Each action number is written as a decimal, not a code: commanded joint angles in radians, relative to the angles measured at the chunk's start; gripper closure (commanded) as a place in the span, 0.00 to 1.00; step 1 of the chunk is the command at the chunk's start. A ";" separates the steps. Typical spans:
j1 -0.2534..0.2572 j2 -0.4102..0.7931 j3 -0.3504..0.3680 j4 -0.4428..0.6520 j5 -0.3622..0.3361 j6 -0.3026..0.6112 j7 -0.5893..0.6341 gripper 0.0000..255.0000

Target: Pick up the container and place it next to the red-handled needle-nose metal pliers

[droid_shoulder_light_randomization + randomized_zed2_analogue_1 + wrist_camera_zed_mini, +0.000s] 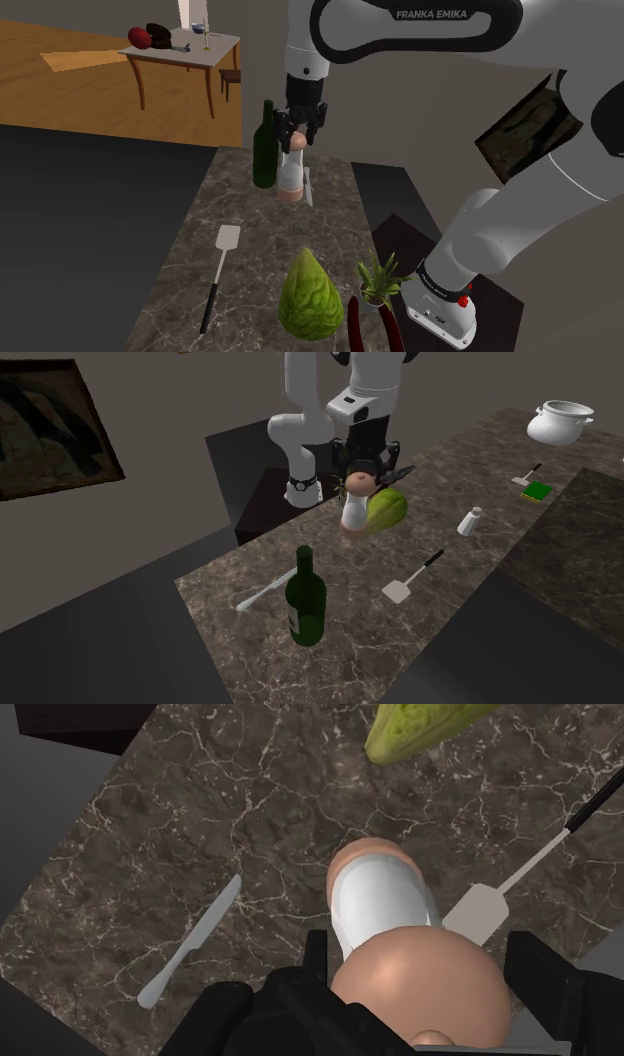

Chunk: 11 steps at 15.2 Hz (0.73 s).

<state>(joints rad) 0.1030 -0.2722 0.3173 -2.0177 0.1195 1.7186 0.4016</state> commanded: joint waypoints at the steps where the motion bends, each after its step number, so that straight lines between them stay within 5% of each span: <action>1: -0.001 0.002 -0.001 0.030 -0.002 -0.028 0.002 1.00; 11: -0.005 0.022 -0.005 0.184 -0.010 -0.163 0.012 1.00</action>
<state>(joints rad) 0.0988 -0.2534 0.3127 -1.8528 0.1111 1.5723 0.4122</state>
